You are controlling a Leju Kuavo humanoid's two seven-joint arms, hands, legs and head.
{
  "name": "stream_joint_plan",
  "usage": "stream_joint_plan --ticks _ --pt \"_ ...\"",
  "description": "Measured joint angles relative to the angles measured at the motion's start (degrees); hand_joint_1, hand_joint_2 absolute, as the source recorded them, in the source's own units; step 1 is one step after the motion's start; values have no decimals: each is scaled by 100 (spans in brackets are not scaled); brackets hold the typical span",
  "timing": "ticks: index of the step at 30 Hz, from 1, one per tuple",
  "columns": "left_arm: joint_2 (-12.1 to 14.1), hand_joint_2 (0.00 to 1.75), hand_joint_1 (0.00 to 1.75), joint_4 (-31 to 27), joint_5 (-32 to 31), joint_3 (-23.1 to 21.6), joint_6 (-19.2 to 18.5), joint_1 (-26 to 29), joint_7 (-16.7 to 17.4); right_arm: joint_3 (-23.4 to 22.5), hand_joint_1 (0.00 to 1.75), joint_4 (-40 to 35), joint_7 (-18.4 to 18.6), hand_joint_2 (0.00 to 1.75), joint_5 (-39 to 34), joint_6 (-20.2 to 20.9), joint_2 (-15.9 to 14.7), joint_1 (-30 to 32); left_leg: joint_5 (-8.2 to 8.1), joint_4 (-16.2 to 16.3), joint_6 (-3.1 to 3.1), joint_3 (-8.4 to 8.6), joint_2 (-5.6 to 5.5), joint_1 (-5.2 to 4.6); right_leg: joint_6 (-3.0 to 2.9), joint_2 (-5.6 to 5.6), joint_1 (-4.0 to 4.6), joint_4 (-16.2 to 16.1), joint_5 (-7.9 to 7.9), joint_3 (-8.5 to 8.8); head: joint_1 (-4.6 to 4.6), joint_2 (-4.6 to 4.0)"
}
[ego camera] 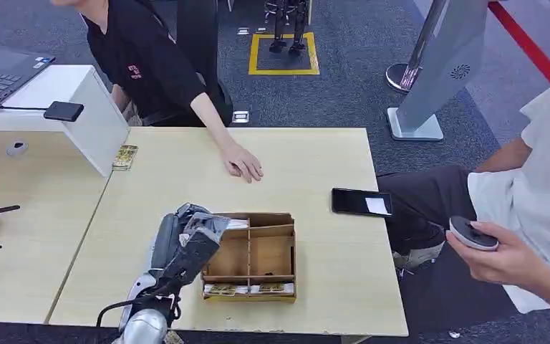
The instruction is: Pass the card to the sensor for recognition and then transmit it.
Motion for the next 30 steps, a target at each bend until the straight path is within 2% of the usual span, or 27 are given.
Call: stream_joint_plan --ticks 6,11,19,30 --pt "96 175 175 -41 497 458 -190 16 24 0 0 0 0 0 -11 2 0 2 0 0 0 -2 1 0 0 1 0 0 0 0 2 0" --pt "241 175 175 -199 550 750 -310 229 24 -4 0 0 0 0 -37 -20 0 20 0 0 0 -2 1 0 -1 0 0 0 -1 0 0 0" --pt "380 175 175 -439 269 1014 -513 524 98 -77 0 -85 -26 0 -70 33 20 45 0 0 0 -3 1 0 0 0 0 0 -1 0 2 0" --pt "605 175 175 -693 -165 1193 -872 749 367 -192 0 -453 -33 0 0 306 157 111 0 0 0 -2 1 1 -1 0 0 0 -1 0 0 0"
